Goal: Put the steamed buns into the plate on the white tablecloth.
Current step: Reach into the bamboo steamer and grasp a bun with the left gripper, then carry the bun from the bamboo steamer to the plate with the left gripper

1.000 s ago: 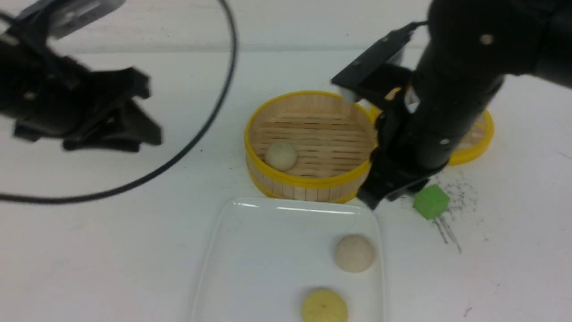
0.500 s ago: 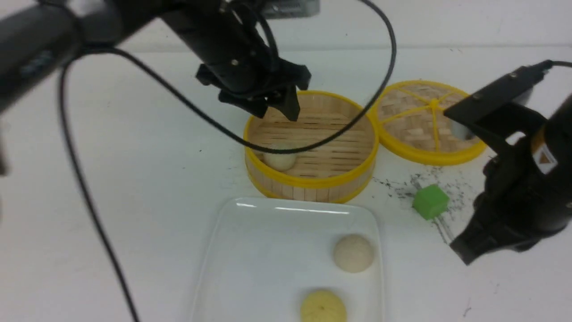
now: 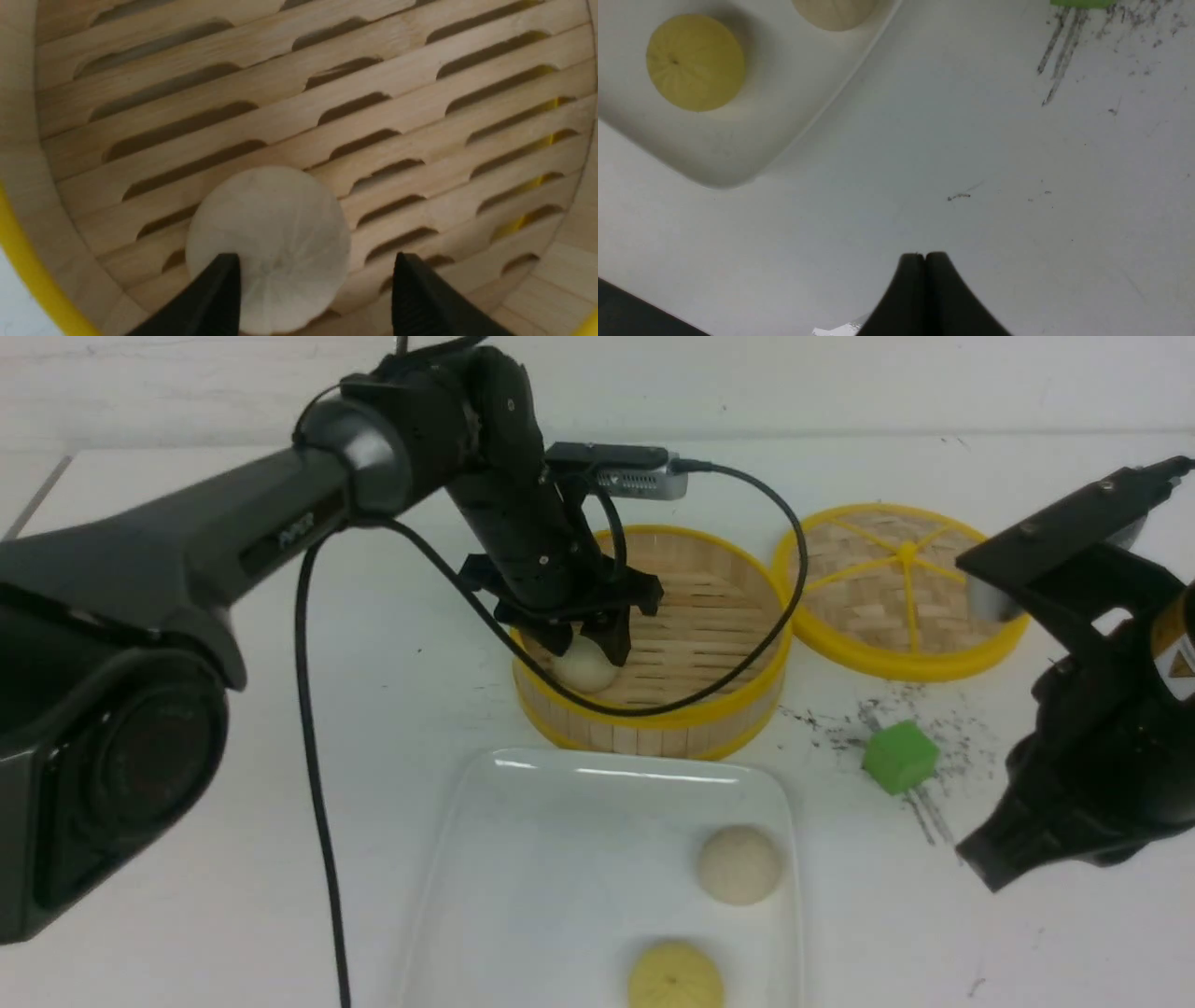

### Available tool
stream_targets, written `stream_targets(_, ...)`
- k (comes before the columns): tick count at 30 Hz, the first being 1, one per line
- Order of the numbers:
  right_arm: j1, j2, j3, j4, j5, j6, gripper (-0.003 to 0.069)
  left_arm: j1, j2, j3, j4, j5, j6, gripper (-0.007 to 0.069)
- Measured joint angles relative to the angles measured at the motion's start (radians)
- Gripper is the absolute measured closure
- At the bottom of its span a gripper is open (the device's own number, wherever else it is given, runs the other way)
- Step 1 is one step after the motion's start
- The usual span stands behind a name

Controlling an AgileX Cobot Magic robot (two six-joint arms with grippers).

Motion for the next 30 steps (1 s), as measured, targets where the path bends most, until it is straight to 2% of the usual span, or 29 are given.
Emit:
stream_targets(4,0.0,0.0,0.002,0.001,-0.006,0.0,0.0668,0.0,0.017,-0.002,0.0,-0.026,0.0,0.0242)
stream_targets(8,0.0,0.0,0.003,0.003,-0.017,0.0,0.0666,0.0,0.031,-0.005,0.001,-0.042,0.0,0.0433)
stream_targets(9,0.0,0.0,0.003,0.003,-0.017,0.0,0.0666,0.0,0.031,-0.005,0.001,-0.042,0.0,0.0433)
stream_targets(10,0.0,0.0,0.003,0.004,-0.017,0.0,0.0667,0.0,0.031,-0.007,0.006,-0.042,0.0,0.0516)
stream_targets(11,0.0,0.0,0.003,0.004,-0.019,0.0,0.0667,0.0,0.031,-0.007,0.009,-0.042,0.0,0.0566)
stream_targets(12,0.0,0.0,0.003,0.006,-0.019,0.0,0.0667,0.0,0.031,-0.007,0.008,-0.039,0.0,0.0585)
stream_targets(20,0.0,0.0,0.003,0.007,-0.019,0.0,0.0665,0.0,-0.001,-0.007,0.0,0.034,0.0,0.0602)
stream_targets(30,0.0,0.0,0.003,0.015,-0.019,0.0,0.0664,0.0,-0.233,-0.006,0.008,0.108,0.0,0.0602)
